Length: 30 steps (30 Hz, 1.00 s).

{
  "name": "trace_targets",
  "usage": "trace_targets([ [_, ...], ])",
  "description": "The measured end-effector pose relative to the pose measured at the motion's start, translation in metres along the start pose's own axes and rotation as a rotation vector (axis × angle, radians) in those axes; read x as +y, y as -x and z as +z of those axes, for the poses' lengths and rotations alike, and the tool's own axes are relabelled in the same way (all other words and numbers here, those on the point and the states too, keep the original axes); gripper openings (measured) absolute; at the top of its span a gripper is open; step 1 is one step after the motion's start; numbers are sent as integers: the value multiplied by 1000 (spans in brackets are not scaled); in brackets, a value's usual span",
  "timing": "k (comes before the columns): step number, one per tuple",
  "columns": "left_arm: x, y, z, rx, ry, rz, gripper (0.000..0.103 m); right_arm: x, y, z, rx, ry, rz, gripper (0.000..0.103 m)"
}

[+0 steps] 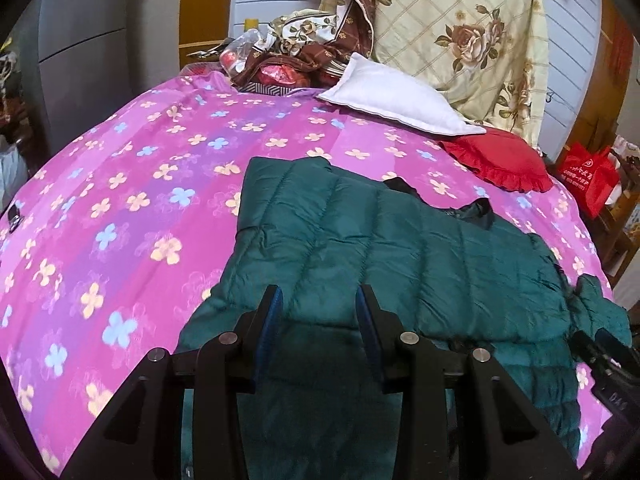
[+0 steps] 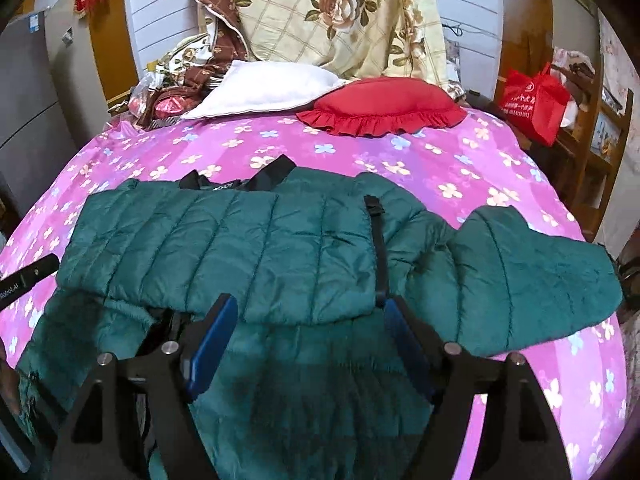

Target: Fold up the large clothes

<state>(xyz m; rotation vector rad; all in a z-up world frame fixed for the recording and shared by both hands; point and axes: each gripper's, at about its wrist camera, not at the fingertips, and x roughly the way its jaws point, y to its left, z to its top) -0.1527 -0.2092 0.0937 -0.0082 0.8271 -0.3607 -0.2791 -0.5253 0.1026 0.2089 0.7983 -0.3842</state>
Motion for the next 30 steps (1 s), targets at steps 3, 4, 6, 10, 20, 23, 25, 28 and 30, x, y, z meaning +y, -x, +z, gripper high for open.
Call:
trace_targets([
  [3, -6, 12, -5, -3, 0, -13, 19, 0, 7, -6, 9, 4, -11, 80],
  [4, -8, 15, -6, -4, -2, -14, 19, 0, 9, -8, 10, 2, -10, 80],
  [6, -14, 20, -9, -14, -12, -15, 19, -2, 15, -12, 5, -7, -4, 80],
  [10, -28, 28, -12, -21, -47, -13, 19, -11, 24, -15, -1, -15, -19, 82],
  [20, -71, 45, -20, -44, -103, -49, 19, -39, 41, -22, -12, -48, -52, 85],
  [23, -81, 46, -22, -43, -125, -50, 19, -46, 45, -23, -19, -54, -61, 85],
  [25, -88, 47, -23, -44, -137, -51, 19, -50, 46, -24, -21, -58, -63, 86],
  [28, -96, 49, -25, -46, -150, -60, 19, -58, 48, -25, -23, -72, -65, 86],
  [30, -101, 49, -26, -43, -155, -68, 19, -62, 48, -25, -22, -75, -68, 86],
])
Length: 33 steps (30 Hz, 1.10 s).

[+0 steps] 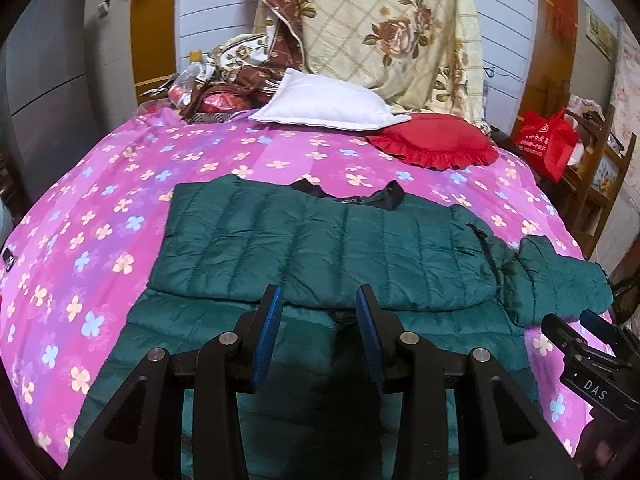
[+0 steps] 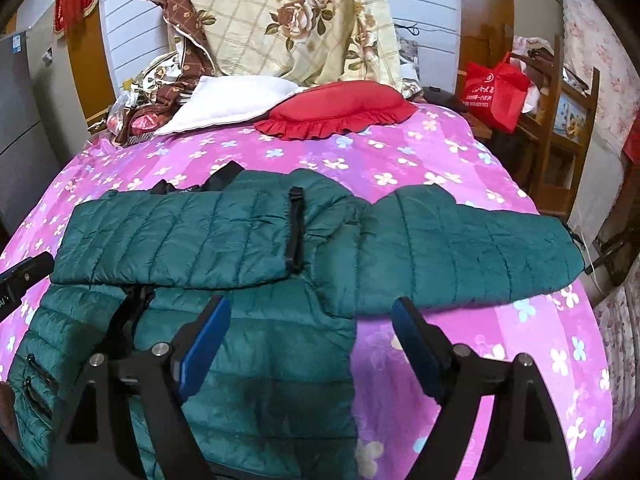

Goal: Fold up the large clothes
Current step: 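Grasp the jacket hem with the right tool and lift it toward the collar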

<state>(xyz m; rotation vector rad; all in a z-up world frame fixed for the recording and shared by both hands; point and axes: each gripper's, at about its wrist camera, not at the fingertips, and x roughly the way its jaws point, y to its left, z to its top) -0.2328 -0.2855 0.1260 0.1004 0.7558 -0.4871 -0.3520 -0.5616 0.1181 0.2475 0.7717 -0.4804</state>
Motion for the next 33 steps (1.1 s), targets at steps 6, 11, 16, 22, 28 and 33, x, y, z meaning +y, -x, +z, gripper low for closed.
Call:
trace_targets([
  [6, -8, -6, 2, 6, 4, -16, 19, -12, 0, 0, -1, -3, -33, 86],
  [11, -13, -13, 4, 12, -1, -28, 19, -24, -4, 1, 5, -11, -57, 87],
  [16, -21, -24, 7, 22, -2, -47, 19, -35, -10, 5, 12, -19, -71, 87],
  [22, -28, -39, 8, 45, 17, -84, 19, -49, -18, 10, 14, -30, -91, 87],
  [28, -35, -46, 6, 57, 4, -95, 19, -73, -30, 14, 26, -58, -115, 87],
  [33, -38, -43, 9, 32, -24, -84, 19, -97, -38, 17, 20, -94, -138, 87],
])
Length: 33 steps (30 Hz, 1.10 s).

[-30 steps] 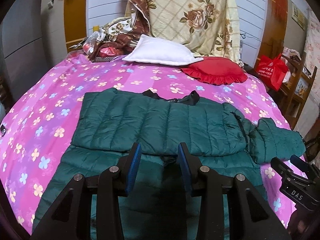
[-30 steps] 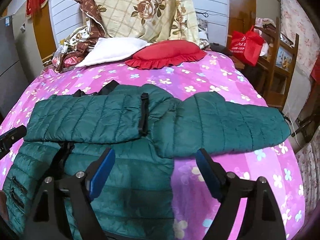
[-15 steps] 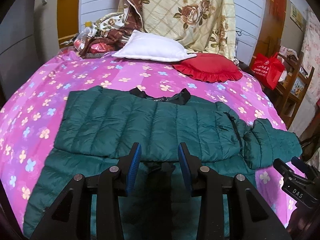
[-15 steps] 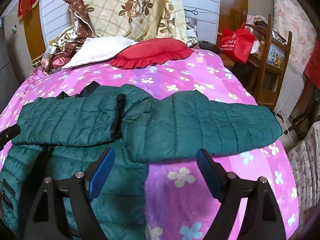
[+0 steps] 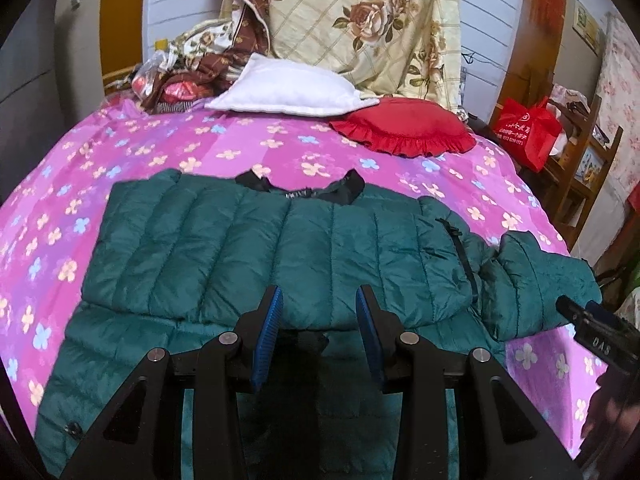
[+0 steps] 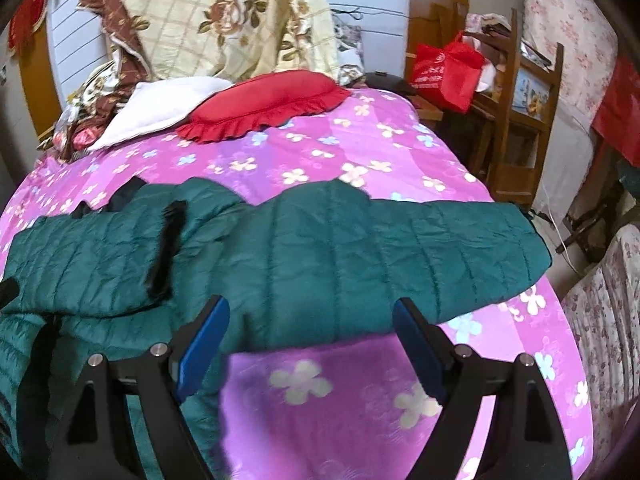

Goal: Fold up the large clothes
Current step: 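Grasp the jacket hem with the right tool and lift it toward the collar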

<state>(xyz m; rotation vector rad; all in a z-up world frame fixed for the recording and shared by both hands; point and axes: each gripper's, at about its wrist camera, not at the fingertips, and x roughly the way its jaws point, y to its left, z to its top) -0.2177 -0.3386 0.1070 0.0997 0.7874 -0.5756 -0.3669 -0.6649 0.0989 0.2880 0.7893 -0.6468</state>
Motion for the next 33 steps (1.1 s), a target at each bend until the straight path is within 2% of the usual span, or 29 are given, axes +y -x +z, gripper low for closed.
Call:
trace_targets([
  [4, 4, 1, 6, -14, -9, 20, 19, -22, -11, 3, -4, -29, -42, 87],
  [10, 17, 0, 9, -19, 5, 23, 19, -76, -36, 6, 21, -122, -131, 87],
  [15, 23, -9, 9, -6, 4, 39, 20, -144, -52, 6, 31, -280, -213, 87],
  [21, 29, -18, 8, 8, 0, 53, 20, -215, -74, 3, 65, -468, -267, 87],
  [26, 31, -27, 8, 14, -11, 71, 20, -241, -91, 6, 71, -512, -295, 87],
  [32, 31, -37, 7, 27, -20, 97, 19, -245, -106, 9, 72, -541, -272, 86],
  [33, 32, -38, 7, 28, -21, 102, 19, -242, -107, 9, 61, -526, -285, 81],
])
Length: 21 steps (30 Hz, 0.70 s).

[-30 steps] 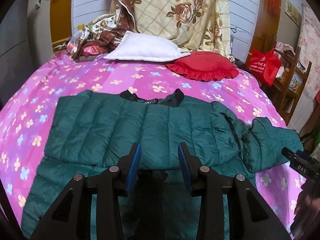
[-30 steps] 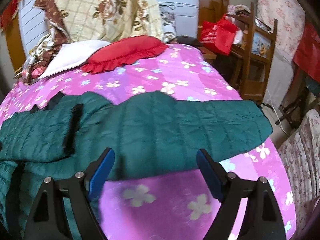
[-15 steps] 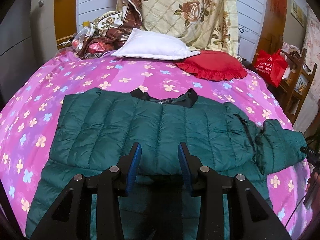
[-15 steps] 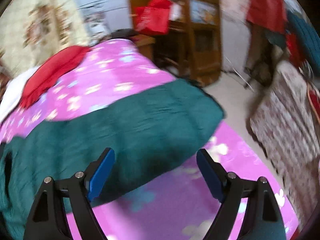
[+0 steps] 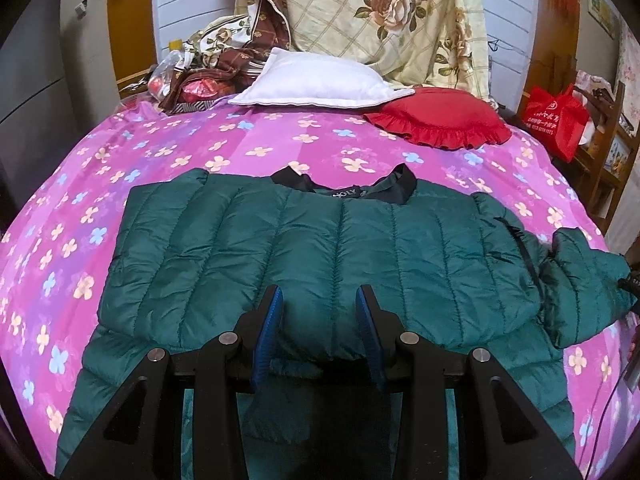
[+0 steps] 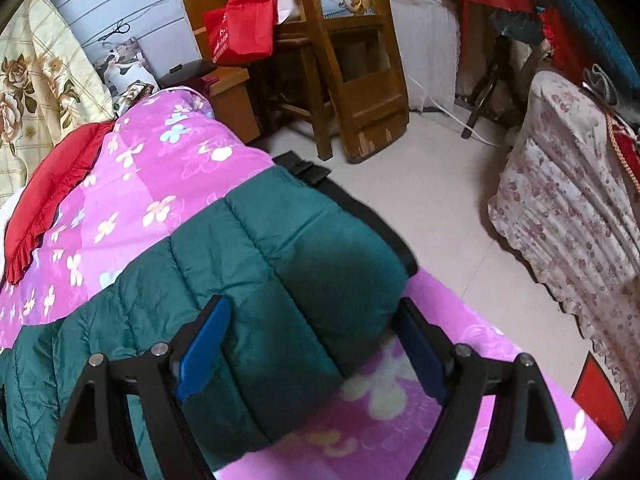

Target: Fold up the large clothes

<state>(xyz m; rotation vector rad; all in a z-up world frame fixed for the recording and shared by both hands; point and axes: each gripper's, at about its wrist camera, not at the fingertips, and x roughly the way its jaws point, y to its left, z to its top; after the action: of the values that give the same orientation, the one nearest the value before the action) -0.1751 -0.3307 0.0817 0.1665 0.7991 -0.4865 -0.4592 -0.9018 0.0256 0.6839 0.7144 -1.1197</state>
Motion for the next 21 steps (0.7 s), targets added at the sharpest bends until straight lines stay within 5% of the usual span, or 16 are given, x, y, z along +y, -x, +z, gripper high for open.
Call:
trace_targets([
  [2, 1, -1, 0, 0, -1, 4, 19, 5, -1, -1, -11, 29, -9, 74],
  [7, 5, 0, 0, 4, -3, 13, 20, 10, 8, -1, -42, 78, 12, 28],
  [15, 12, 9, 2, -8, 1, 13, 20, 12, 72, 11, -128, 103, 176, 16],
  [21, 33, 24, 1, -20, 2, 33, 20, 56, 139, 8, -177, 219, 349, 13],
])
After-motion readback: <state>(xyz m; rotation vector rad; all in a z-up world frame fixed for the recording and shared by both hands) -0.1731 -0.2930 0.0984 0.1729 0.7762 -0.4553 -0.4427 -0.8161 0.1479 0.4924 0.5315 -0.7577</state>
